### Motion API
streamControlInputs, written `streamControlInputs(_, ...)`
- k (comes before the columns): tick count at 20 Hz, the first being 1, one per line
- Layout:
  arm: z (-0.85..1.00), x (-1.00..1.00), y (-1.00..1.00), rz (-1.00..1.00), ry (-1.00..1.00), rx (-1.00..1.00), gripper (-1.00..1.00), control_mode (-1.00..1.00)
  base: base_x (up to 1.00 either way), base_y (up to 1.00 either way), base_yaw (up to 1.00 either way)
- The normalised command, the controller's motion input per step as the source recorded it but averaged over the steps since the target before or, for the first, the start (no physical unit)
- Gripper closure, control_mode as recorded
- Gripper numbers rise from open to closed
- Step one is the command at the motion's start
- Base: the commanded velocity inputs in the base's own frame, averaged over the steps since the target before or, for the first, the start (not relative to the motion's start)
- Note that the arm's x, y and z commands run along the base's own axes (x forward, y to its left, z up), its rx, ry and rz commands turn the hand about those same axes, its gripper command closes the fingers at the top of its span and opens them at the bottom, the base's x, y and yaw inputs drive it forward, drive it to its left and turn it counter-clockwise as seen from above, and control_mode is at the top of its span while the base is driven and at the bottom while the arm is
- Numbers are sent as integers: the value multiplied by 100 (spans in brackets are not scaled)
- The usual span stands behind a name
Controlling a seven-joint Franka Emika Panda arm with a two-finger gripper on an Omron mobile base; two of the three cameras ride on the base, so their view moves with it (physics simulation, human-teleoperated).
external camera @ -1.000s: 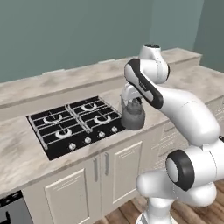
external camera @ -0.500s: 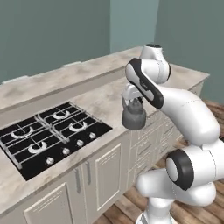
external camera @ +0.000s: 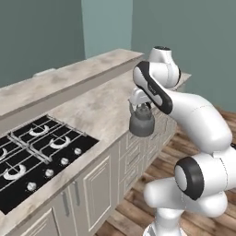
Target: The kettle is done boiling. Turn off the stove, then wait for 300 timesteps before moving the kettle to the dining table.
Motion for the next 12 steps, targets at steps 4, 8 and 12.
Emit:
streamControlInputs(4,0,0,0,0,0,0,100,100,3,-43,-31)
streamControlInputs(8,0,0,0,0,0,0,100,100,6,-37,-36)
streamControlInputs(12,0,0,0,0,0,0,100,100,6,-33,-40)
